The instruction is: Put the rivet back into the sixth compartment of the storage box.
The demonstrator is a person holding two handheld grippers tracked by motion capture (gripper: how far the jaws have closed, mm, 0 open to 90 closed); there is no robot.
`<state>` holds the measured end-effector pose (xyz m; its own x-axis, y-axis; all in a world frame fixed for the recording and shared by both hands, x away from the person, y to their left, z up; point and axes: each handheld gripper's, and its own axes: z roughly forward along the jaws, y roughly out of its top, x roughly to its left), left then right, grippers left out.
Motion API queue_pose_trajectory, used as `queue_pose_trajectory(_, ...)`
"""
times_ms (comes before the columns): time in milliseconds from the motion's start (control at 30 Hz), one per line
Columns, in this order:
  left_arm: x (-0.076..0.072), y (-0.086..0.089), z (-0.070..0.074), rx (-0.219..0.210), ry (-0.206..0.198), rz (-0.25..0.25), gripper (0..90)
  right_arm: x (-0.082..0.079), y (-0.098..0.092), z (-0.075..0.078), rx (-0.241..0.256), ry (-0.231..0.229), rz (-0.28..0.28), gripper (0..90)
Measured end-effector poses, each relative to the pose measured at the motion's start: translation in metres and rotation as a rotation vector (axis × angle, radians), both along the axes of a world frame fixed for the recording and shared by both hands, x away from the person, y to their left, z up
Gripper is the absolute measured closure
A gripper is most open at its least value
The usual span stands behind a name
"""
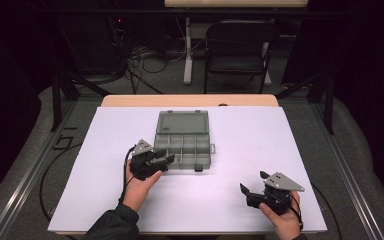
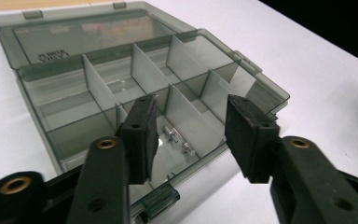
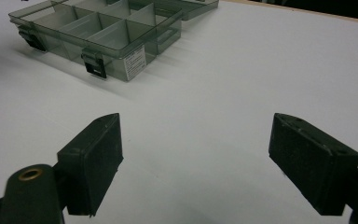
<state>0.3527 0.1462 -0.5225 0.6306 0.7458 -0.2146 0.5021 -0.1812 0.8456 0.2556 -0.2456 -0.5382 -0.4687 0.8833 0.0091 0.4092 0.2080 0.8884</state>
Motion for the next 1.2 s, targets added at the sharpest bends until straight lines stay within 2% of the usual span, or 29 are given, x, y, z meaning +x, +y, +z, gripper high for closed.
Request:
queue_pose_trajectory(333,-0.011,0.007,0.009,-0.023,-0.038,-0.011,43.0,0.000,0.000,0.000,0.001,0.000,-0.003,17.0)
queue_pose_trajectory(400,-0.015,0.009,0.015,0.003,-0.049,-0.024,42.5,0.000,0.000,0.000,-0.001,0.001,-0.005,17.0)
queue_pose_trajectory(567,-0.022,0.015,0.023,0.022,-0.072,-0.033,41.8,0.000,-0.001,-0.001,0.003,0.007,-0.007,17.0)
queue_pose_trajectory(733,-0.035,0.032,0.031,0.046,-0.085,-0.030,41.8,-0.001,0.000,-0.001,0.001,0.006,-0.011,17.0)
queue_pose_trajectory(1000,-0.051,0.060,0.027,0.037,-0.070,0.000,40.4,0.000,0.001,-0.001,-0.004,0.004,-0.006,17.0)
queue_pose_trajectory(1200,-0.060,0.072,0.022,0.035,-0.067,0.010,39.7,-0.001,0.001,-0.001,-0.004,0.008,-0.008,17.0)
